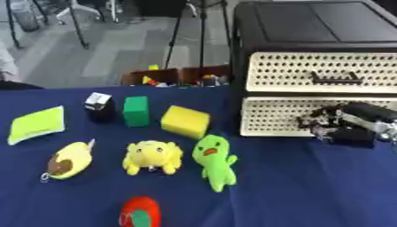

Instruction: Pick up objects from table and place into drawer.

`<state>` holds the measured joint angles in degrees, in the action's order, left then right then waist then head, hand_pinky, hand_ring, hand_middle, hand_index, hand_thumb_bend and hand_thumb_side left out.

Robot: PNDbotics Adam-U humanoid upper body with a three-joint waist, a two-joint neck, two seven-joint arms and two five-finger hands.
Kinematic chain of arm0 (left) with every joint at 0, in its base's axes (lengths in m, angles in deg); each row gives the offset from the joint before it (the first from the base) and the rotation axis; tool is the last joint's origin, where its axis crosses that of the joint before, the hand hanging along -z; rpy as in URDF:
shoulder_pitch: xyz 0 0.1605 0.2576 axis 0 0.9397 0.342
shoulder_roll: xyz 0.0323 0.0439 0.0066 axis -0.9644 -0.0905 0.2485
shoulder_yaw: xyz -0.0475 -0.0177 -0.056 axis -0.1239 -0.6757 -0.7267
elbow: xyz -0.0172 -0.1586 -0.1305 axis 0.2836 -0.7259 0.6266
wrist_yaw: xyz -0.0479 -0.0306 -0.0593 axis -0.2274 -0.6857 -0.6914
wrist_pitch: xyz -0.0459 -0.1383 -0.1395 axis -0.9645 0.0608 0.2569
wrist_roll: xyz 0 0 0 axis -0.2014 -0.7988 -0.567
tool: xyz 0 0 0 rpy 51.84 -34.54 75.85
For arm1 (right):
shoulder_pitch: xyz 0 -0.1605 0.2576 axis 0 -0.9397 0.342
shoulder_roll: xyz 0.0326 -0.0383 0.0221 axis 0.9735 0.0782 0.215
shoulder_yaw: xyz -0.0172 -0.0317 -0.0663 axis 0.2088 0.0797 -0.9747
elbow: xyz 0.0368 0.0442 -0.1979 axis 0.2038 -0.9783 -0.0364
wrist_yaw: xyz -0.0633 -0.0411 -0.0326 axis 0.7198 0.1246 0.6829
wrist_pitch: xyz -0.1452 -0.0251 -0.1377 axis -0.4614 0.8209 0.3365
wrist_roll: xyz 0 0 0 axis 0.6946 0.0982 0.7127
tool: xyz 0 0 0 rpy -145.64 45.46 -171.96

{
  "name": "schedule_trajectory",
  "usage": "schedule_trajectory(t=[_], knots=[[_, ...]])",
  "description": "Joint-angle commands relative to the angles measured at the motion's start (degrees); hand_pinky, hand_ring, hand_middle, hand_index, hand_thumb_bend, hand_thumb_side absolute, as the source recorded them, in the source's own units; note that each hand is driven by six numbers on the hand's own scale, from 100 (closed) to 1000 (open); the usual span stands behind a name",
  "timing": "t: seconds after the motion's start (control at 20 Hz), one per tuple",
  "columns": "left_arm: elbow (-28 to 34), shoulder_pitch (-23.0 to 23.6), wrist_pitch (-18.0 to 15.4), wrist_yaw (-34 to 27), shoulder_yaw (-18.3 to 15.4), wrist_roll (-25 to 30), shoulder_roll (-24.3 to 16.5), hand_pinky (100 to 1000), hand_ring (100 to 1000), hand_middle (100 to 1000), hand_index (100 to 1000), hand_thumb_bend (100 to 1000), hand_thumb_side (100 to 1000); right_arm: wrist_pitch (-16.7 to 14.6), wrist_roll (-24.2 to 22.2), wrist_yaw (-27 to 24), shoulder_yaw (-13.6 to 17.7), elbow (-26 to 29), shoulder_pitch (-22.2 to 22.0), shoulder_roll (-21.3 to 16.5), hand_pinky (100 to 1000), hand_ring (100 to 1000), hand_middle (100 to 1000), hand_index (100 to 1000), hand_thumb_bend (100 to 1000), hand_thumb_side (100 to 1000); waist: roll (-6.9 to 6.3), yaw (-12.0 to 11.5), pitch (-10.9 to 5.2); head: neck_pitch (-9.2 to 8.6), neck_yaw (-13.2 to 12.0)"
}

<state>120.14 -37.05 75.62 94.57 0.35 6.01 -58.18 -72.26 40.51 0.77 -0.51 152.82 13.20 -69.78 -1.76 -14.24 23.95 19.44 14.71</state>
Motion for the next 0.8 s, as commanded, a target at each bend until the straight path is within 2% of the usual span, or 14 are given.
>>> schedule_trajectory(t=[0.05,0.2,0.35,0.4,0.6,0.8], knots=[[0.75,-0.27,-0.04,-0.25,-0.27,0.17,-0.73,461,679,678,875,327,838,-0.38,0.36,0.01,0.52,-0.84,0.65,-0.98,334,698,832,958,100,1000,-0.13,0.14,-1.12,-0.79,0.08],[0.75,-0.09,0.06,0.06,-0.48,0.15,-0.63,462,680,680,876,329,840,-1.11,-1.26,-2.34,1.5,3.68,-1.36,-0.6,323,670,798,932,100,1000,-0.58,1.01,-1.46,-0.08,-0.97],[0.75,0.34,0.25,0.82,-1.31,-0.56,-1.03,465,680,681,877,333,840,-1.54,-1.55,-4.69,6.39,16.6,-7.89,-0.58,290,587,717,873,100,1000,-1.03,2.45,-1.94,1.29,-3.94],[0.75,0.54,0.35,1.08,-1.57,-0.84,-1.14,465,680,682,877,334,841,-2.64,-0.92,-4.84,8.08,19.06,-9.84,-0.33,283,565,701,861,100,1000,-1.09,2.82,-2.11,1.63,-4.89],[0.75,1.02,0.64,1.79,-2.16,-1.65,-1.23,467,681,682,876,335,840,-10.79,5.93,-3.2,13.78,21.28,-14.46,1.84,277,542,688,852,100,1000,-1.28,4.22,-2.82,2.89,-7.55],[0.75,0.79,0.56,1.98,-1.98,-1.67,-0.81,468,682,683,876,335,840,-14.99,13.78,0.52,16.1,21.41,-16.49,3.83,315,564,691,847,100,1000,-1.43,5.06,-3.38,3.76,-8.32]])
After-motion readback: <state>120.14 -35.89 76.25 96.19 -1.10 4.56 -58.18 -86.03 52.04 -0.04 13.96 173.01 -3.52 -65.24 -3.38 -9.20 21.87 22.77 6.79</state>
